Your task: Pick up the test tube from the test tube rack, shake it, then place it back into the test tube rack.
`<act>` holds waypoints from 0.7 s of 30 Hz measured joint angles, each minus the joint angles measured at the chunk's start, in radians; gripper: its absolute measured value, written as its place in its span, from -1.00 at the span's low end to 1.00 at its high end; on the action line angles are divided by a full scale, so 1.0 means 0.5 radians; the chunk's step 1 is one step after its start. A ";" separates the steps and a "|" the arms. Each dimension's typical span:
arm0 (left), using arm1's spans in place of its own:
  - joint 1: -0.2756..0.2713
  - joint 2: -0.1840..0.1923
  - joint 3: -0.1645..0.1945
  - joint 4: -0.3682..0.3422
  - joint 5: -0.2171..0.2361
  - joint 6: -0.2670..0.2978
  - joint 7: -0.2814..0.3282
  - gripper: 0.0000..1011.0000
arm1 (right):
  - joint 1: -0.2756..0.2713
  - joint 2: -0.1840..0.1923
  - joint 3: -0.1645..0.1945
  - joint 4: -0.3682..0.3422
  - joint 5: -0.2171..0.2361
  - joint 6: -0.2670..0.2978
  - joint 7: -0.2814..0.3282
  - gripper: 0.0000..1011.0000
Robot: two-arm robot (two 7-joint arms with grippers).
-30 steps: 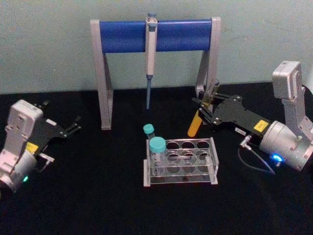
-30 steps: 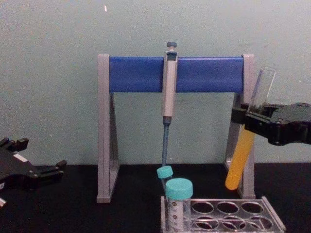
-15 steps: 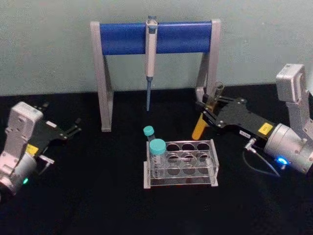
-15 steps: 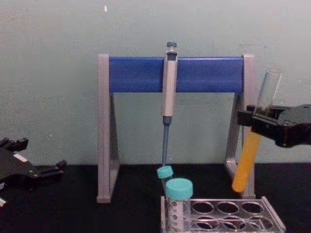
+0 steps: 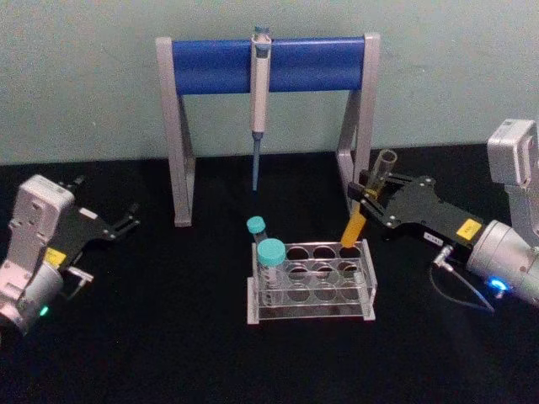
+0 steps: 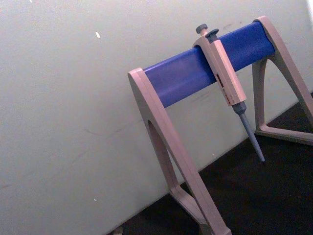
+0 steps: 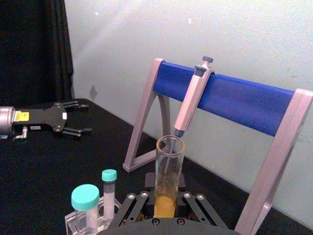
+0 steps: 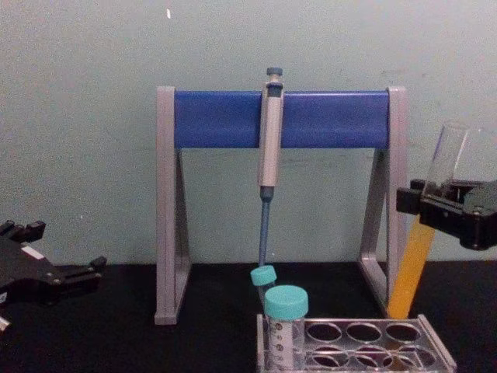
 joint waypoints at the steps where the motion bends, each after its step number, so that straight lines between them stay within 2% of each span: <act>1: 0.000 0.000 0.000 0.000 0.000 0.000 0.000 0.98 | 0.000 0.000 0.000 0.003 0.000 -0.002 0.001 -0.55; 21: 0.000 0.000 0.000 0.000 0.000 0.000 0.000 0.98 | -0.019 0.004 -0.012 0.036 -0.030 -0.019 0.008 -0.55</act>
